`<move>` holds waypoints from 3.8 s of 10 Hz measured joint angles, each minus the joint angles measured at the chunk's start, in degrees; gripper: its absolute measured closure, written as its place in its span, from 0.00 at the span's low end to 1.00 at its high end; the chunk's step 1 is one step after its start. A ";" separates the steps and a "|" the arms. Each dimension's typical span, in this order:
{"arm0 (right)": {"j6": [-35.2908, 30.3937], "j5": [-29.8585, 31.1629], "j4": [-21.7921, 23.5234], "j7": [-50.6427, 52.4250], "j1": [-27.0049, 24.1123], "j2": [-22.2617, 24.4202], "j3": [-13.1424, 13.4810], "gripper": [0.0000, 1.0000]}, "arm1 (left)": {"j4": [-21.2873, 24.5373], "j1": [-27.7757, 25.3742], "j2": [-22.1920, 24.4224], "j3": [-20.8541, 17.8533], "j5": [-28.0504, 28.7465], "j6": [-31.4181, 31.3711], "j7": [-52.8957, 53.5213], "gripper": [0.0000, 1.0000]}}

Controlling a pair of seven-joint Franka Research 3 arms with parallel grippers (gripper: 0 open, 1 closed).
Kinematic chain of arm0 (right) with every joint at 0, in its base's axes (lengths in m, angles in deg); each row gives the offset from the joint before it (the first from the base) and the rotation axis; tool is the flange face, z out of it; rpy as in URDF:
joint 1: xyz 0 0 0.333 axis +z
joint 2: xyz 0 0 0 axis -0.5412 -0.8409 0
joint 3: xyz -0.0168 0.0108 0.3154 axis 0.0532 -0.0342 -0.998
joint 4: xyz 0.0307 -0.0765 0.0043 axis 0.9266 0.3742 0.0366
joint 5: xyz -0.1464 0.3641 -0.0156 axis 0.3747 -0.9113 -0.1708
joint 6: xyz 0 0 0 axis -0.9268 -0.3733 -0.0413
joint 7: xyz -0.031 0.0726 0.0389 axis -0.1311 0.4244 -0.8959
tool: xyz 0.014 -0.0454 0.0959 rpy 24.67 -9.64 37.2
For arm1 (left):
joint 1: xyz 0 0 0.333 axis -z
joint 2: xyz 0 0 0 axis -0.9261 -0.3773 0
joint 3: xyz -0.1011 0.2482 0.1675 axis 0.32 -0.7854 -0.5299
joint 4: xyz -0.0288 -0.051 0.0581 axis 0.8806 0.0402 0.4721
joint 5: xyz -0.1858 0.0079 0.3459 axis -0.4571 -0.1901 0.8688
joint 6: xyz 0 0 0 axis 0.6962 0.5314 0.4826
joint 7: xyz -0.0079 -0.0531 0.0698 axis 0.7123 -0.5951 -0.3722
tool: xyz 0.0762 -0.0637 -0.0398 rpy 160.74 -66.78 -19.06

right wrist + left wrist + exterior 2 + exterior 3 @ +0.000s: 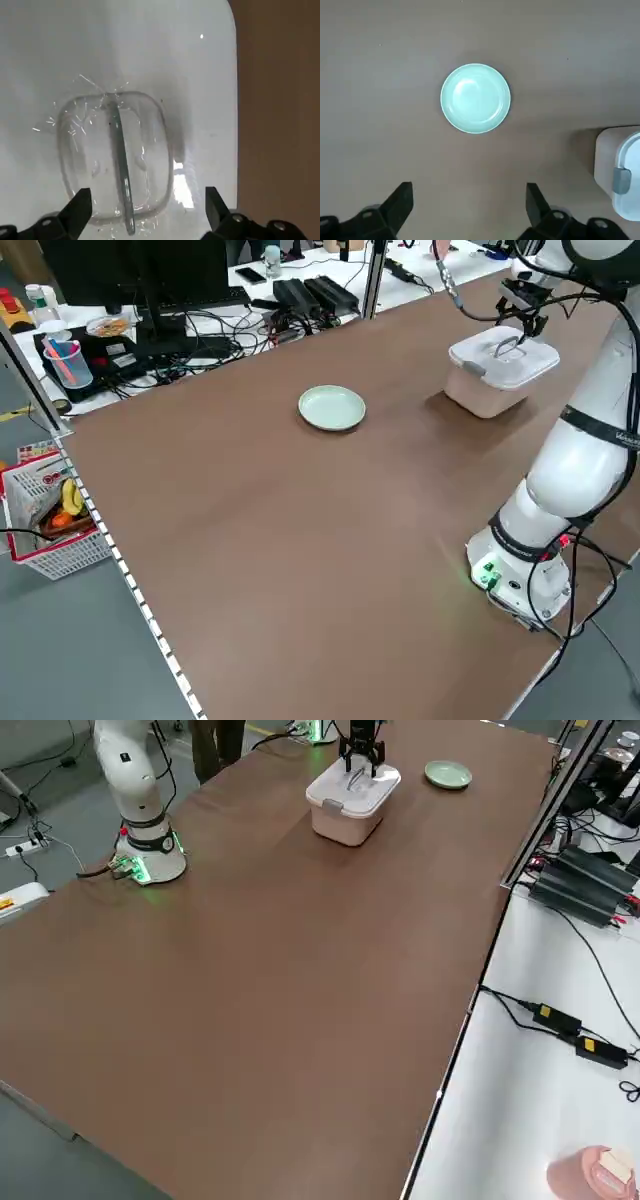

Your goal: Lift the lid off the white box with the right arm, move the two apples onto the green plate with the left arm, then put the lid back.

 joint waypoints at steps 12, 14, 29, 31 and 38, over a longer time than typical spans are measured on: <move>-0.48 0.67 1.82 -6.64 -1.84 0.50 -2.62 0.93 | 0.00 0.00 -0.01 0.00 0.00 1.34 -0.67 0.00; -3.38 0.56 0.08 -7.57 -2.07 1.24 -2.86 0.93 | 0.00 0.00 -0.01 0.00 0.00 1.57 -0.72 0.00; -14.07 -23.75 1.17 27.55 -40.79 8.98 -1.49 0.94 | 0.21 28.75 -7.78 3.13 -0.01 -14.06 -40.37 0.01; -18.64 -24.21 1.82 27.83 -42.18 8.78 -1.51 0.94 | 0.51 36.92 -10.47 3.17 0.06 -16.97 -48.48 0.01; -23.86 -24.31 2.32 33.97 -45.58 8.15 -1.56 0.94 | 12.85 48.23 -17.87 3.01 9.29 -38.13 -62.12 0.02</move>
